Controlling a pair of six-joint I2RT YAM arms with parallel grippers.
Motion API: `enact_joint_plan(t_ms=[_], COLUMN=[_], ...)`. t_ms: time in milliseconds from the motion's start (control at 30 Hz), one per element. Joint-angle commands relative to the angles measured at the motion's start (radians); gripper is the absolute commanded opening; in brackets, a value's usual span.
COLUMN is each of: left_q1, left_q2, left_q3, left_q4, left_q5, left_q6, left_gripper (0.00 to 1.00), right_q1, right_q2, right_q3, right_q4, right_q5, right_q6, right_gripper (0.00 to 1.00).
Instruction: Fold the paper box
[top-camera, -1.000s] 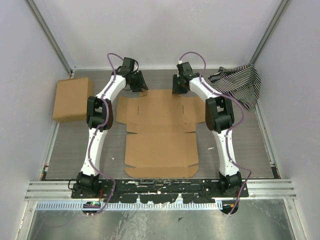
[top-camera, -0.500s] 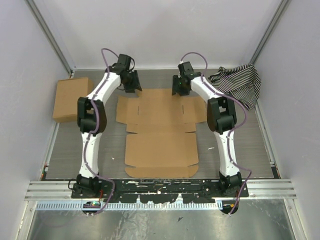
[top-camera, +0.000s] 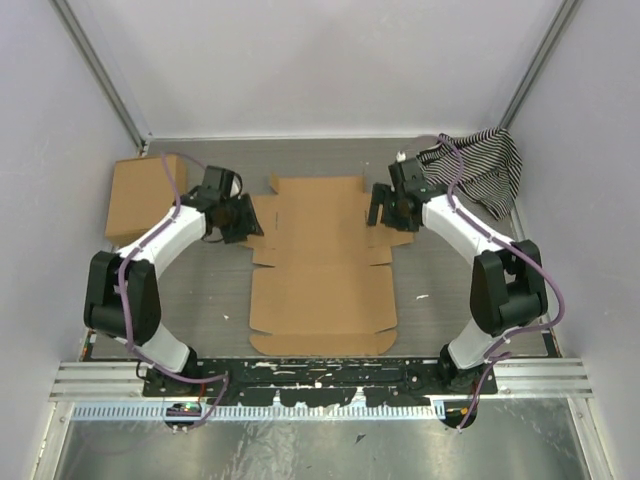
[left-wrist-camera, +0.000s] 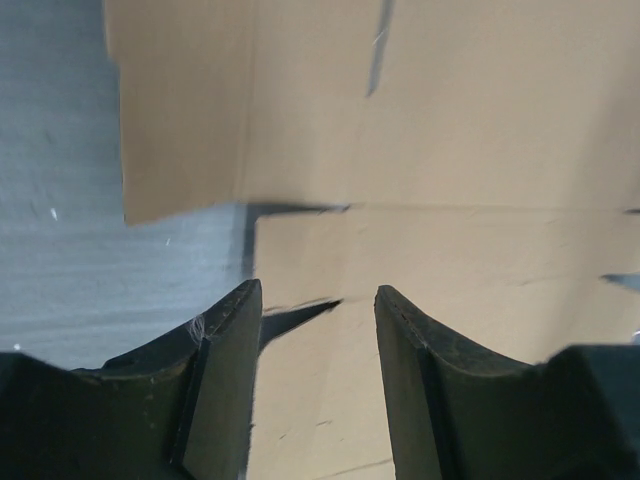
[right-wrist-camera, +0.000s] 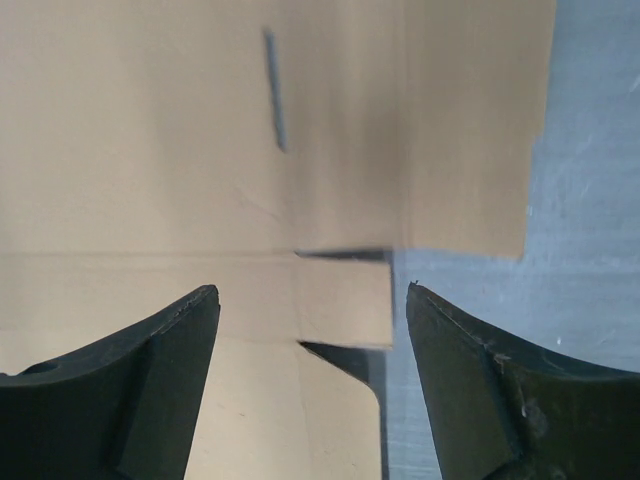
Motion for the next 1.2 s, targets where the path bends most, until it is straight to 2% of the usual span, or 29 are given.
enact_joint_plan(t_ms=[0, 233, 1167], left_q1=[0.0, 0.001, 0.0], left_q2=[0.005, 0.026, 0.086], left_q3=[-0.121, -0.16, -0.199], left_q4=[0.097, 0.109, 0.122], left_q5=[0.057, 0.068, 0.043], left_q6=[-0.029, -0.013, 0.005], left_gripper=[0.56, 0.55, 0.55], right_q1=[-0.002, -0.003, -0.001], right_q2=[-0.044, -0.035, 0.007], right_q3=[-0.17, -0.267, -0.28], right_q4=[0.092, 0.161, 0.189], right_q5=[-0.013, -0.05, -0.113], right_q6=[0.049, 0.053, 0.021], right_gripper=[0.79, 0.74, 0.68])
